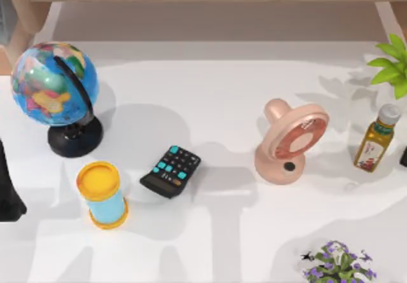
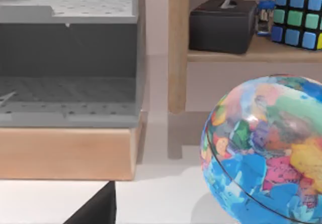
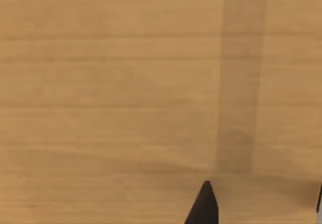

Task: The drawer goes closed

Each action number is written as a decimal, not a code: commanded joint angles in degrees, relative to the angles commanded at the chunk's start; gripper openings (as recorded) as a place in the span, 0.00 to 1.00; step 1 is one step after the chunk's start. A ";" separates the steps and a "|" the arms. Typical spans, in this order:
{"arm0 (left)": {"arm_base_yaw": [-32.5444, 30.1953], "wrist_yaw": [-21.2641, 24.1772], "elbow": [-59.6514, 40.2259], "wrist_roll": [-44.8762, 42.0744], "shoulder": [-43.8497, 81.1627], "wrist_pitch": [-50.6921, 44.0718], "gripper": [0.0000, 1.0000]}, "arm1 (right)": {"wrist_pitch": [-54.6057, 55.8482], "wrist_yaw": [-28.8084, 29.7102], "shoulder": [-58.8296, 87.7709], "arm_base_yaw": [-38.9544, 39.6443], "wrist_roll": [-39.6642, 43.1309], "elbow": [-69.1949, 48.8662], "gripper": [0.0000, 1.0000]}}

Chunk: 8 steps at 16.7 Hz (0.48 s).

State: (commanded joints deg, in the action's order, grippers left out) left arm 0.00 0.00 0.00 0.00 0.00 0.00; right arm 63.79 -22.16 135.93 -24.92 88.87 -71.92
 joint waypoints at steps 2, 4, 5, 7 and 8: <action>0.00 0.00 0.00 0.00 0.00 0.00 1.00 | 0.00 0.00 0.00 0.00 0.00 0.00 0.90; 0.00 0.00 0.00 0.00 0.00 0.00 1.00 | 0.00 0.00 0.00 0.00 0.00 0.00 1.00; 0.00 0.00 0.00 0.00 0.00 0.00 1.00 | 0.00 0.00 0.00 0.00 0.00 0.00 1.00; 0.00 0.00 0.00 0.00 0.00 0.00 1.00 | 0.00 0.00 0.00 0.00 0.00 0.00 1.00; 0.00 0.00 0.00 0.00 0.00 0.00 1.00 | 0.00 0.00 0.00 0.00 0.00 0.00 1.00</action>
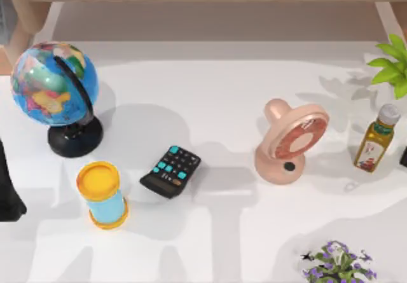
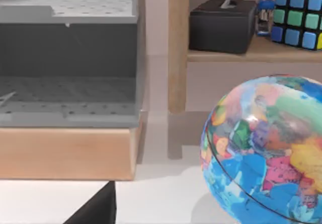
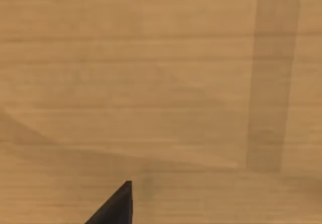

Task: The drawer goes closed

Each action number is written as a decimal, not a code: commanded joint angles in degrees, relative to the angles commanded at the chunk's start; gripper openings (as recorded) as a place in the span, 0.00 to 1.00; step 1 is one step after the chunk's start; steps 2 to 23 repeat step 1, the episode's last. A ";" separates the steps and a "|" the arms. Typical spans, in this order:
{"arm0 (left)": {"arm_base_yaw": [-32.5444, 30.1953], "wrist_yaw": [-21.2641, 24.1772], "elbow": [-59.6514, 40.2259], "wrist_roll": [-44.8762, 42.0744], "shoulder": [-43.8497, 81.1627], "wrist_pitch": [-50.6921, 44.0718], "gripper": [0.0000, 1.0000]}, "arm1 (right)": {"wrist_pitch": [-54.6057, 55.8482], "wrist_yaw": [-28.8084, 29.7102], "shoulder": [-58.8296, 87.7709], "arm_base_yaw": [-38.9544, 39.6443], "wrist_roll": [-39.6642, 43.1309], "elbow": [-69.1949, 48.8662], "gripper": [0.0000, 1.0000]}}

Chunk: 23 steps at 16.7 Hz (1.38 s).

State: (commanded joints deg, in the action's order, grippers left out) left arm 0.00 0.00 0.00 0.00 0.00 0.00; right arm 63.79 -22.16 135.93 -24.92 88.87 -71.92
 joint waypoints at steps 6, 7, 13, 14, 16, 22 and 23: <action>0.00 0.00 0.00 0.00 0.00 0.00 1.00 | 0.00 0.00 0.00 0.00 0.00 0.00 1.00; 0.00 0.00 0.00 0.00 0.00 0.00 1.00 | 0.00 0.00 0.00 0.00 0.00 0.00 1.00; 0.00 0.00 0.00 0.00 0.00 0.00 1.00 | 0.00 0.00 0.00 0.00 0.00 0.00 1.00; 0.00 0.00 0.00 0.00 0.00 0.00 1.00 | 0.00 0.00 0.00 0.00 0.00 0.00 1.00; 0.00 0.00 0.00 0.00 0.00 0.00 1.00 | 0.00 0.00 0.00 0.00 0.00 0.00 1.00; 0.00 0.00 0.00 0.00 0.00 0.00 1.00 | 0.00 0.00 0.00 0.00 0.00 0.00 1.00; 0.00 0.00 0.00 0.00 0.00 0.00 1.00 | 0.00 0.00 0.00 0.00 0.00 0.00 1.00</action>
